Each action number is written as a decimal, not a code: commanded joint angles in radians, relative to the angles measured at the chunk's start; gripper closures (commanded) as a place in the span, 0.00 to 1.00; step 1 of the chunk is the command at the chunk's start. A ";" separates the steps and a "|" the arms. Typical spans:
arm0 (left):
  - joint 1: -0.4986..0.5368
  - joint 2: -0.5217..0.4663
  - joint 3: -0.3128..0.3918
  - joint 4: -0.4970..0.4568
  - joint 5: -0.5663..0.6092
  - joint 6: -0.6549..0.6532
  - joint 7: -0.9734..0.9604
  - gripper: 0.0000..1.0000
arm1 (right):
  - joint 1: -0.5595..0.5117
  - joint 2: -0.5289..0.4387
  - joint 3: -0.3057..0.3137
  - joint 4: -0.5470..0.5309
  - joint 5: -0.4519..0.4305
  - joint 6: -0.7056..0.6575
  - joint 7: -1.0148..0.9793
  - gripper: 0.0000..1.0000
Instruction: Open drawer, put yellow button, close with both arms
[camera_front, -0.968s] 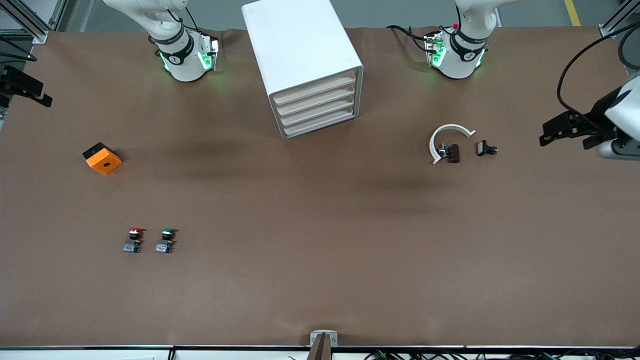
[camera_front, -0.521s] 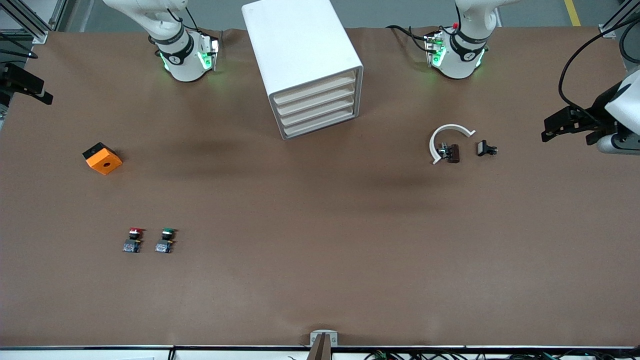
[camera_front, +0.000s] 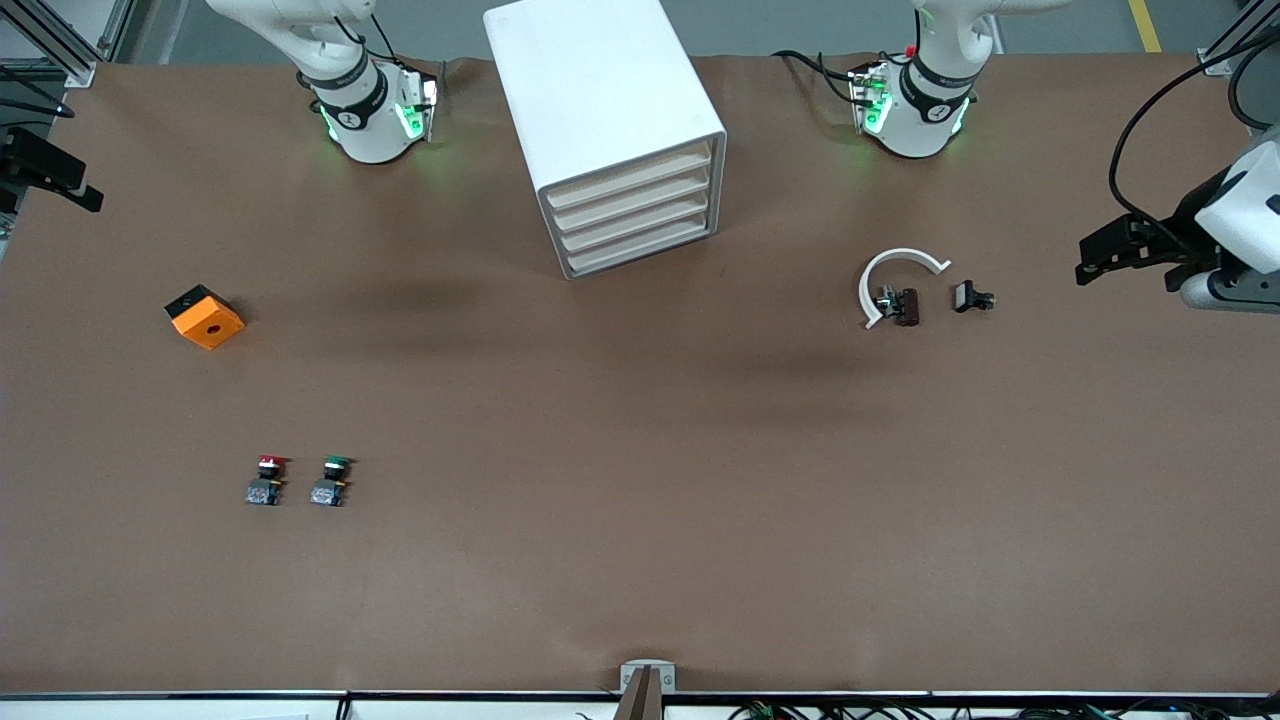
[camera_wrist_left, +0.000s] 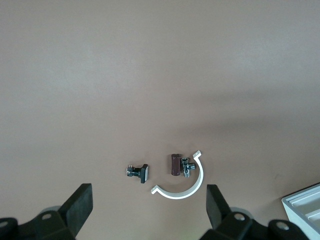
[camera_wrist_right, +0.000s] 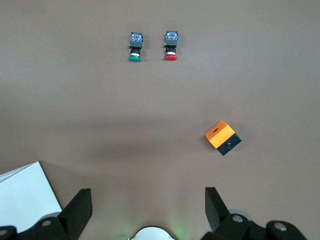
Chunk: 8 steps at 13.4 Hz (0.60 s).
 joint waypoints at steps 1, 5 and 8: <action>-0.009 -0.012 0.012 -0.001 0.030 0.002 0.011 0.00 | 0.013 -0.034 -0.006 -0.033 -0.030 0.030 -0.058 0.00; -0.009 -0.018 0.009 0.016 0.044 0.000 0.004 0.00 | 0.010 -0.034 -0.006 -0.033 -0.033 0.044 -0.055 0.00; -0.007 -0.014 0.010 0.031 0.053 0.005 -0.003 0.00 | 0.010 -0.034 -0.006 -0.033 -0.033 0.045 -0.006 0.00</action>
